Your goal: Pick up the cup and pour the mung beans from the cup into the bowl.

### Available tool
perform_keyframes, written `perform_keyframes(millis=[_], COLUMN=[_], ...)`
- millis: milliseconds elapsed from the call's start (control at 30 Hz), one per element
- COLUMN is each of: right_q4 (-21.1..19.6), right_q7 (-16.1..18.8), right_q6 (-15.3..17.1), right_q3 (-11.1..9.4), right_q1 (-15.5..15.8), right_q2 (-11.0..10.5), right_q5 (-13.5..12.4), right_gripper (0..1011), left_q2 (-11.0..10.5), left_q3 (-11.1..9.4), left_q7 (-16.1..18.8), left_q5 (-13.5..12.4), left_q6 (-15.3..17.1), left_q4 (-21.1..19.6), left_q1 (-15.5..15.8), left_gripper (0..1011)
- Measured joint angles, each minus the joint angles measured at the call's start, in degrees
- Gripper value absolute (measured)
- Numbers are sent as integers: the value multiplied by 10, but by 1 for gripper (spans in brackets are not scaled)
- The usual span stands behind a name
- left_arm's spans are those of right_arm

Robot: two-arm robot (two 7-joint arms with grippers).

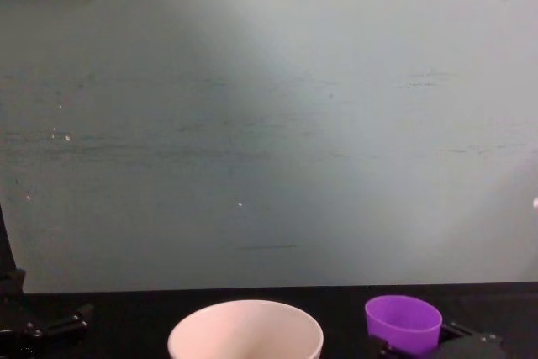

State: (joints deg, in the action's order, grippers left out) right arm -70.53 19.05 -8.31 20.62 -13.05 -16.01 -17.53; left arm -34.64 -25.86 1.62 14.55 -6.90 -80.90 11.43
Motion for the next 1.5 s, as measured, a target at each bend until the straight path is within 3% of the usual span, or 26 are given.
perform_keyframes(millis=[200, 433, 667, 1500], right_q4=[-35, -104, -158, -167], right_q7=[2, 8, 7, 4], right_q6=[14, 75, 110, 117], right_q3=[-9, -26, -35, -36], right_q1=[9, 17, 12, 7], right_q2=[-5, -18, -29, -30], right_q5=[9, 3, 0, 0], right_gripper=[724, 722, 723, 723], left_q2=[0, 0, 0, 0], left_q3=[0, 0, 0, 0], left_q7=[0, 0, 0, 0], left_q5=[0, 0, 0, 0], left_q6=[0, 0, 0, 0], left_q4=[0, 0, 0, 0], left_q1=[0, 0, 0, 0], left_gripper=[1000, 1000, 1000, 1000])
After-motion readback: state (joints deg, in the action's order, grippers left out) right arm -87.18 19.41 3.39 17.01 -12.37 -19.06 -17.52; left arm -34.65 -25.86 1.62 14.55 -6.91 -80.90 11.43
